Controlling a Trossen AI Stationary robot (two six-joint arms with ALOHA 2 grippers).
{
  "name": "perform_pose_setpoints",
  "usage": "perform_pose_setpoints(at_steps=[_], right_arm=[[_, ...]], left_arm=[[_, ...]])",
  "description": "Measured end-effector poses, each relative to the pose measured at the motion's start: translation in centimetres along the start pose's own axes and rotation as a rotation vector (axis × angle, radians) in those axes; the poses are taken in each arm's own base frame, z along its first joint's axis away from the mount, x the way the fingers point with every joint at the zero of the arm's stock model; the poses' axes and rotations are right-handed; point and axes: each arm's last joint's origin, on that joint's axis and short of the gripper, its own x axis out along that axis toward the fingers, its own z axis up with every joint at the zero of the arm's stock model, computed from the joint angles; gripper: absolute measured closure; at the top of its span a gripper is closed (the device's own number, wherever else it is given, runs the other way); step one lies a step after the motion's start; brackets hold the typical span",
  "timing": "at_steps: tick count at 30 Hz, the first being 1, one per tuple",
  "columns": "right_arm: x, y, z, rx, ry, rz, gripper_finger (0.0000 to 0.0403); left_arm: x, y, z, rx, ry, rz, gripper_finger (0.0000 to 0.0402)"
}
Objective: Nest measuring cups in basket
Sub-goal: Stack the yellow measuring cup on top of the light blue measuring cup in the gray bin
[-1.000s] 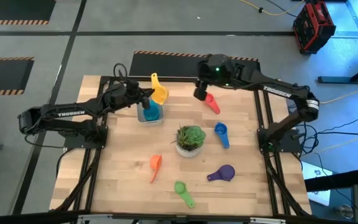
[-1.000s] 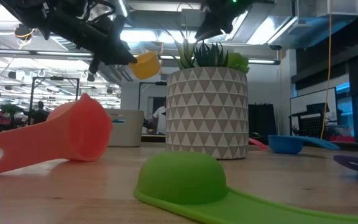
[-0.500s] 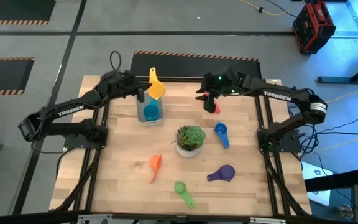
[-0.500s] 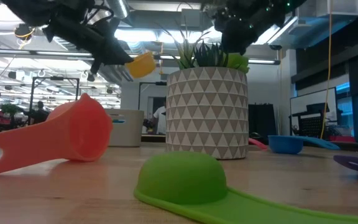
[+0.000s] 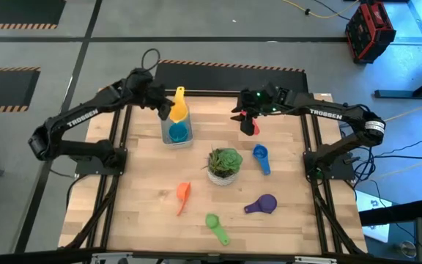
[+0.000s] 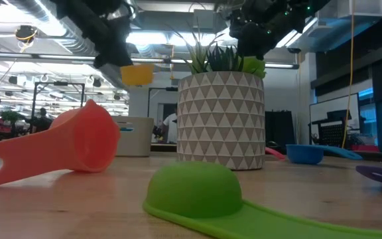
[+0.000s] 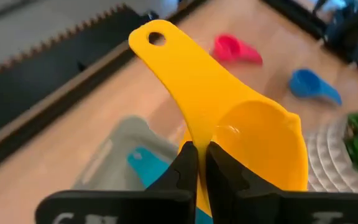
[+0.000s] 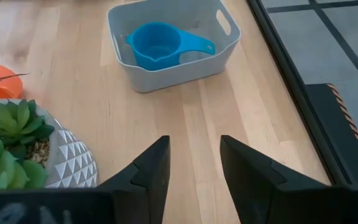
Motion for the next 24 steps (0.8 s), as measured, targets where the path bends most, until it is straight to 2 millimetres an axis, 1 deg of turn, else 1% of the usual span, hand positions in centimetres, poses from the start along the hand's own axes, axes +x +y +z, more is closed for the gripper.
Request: perform_pose_setpoints(at_steps=[7,14,20,24], right_arm=[[0.0,0.0,0.0,0.0,0.001,0.0,0.0256],[0.0,0.0,0.0,0.0,0.003,0.001,0.0256],[0.0,0.0,0.0,0.001,0.005,0.001,0.0256],[0.0,0.0,0.0,0.0,0.005,0.001,0.0256]], left_arm=[[2.7,0.5,-0.7,-0.028,0.136,-0.01,0.0394],[5.3,0.5,-1.7,-0.012,0.259,-0.018,0.0393],[6.3,0.6,-2.2,-0.022,0.321,-0.005,0.0392],[6.4,0.7,-2.3,-0.017,0.322,0.036,0.0392]])
